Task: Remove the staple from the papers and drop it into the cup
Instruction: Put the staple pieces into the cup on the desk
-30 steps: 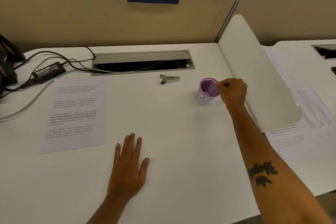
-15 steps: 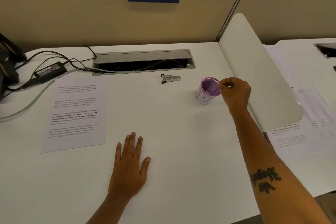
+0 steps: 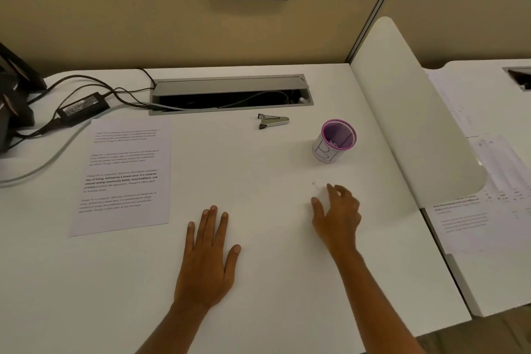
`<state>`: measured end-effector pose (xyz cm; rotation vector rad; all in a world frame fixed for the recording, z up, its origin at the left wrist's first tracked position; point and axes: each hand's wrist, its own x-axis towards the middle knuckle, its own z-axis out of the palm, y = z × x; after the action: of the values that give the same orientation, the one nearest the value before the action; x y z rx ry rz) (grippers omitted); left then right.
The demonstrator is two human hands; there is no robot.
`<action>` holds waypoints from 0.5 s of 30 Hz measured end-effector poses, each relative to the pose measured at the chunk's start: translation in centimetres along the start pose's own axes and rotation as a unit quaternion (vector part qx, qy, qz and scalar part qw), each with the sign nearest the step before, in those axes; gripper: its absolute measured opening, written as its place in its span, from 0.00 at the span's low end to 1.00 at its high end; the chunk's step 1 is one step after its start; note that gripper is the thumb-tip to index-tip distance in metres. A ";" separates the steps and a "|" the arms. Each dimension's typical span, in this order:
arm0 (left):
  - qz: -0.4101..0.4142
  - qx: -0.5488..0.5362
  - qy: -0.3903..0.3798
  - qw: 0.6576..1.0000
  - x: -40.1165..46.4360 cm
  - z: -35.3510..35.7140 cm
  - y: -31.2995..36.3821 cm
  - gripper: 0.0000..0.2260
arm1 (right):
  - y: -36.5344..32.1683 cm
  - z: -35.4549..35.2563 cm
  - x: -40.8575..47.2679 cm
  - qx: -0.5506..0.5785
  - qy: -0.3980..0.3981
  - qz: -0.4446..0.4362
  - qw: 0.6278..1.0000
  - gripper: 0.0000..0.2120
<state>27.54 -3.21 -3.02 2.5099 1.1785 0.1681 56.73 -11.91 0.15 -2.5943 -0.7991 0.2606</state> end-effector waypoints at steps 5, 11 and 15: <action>-0.002 0.005 -0.004 1.000 0.1 -0.1 -0.1 0.32 | -1.4 2.8 -1.7 -0.118 -0.026 -0.008 0.993 0.35; -0.004 0.006 -0.007 1.000 0.0 0.0 0.0 0.32 | -2.1 2.5 -0.5 -0.109 -0.025 -0.008 0.994 0.28; -0.006 0.005 -0.008 1.000 0.0 -0.1 -0.1 0.32 | -0.6 1.2 1.2 -0.026 0.042 -0.027 0.998 0.20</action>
<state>27.50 -3.14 -2.96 2.5074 1.1905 0.1388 57.08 -10.44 -0.72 -2.6079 -0.8556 0.1157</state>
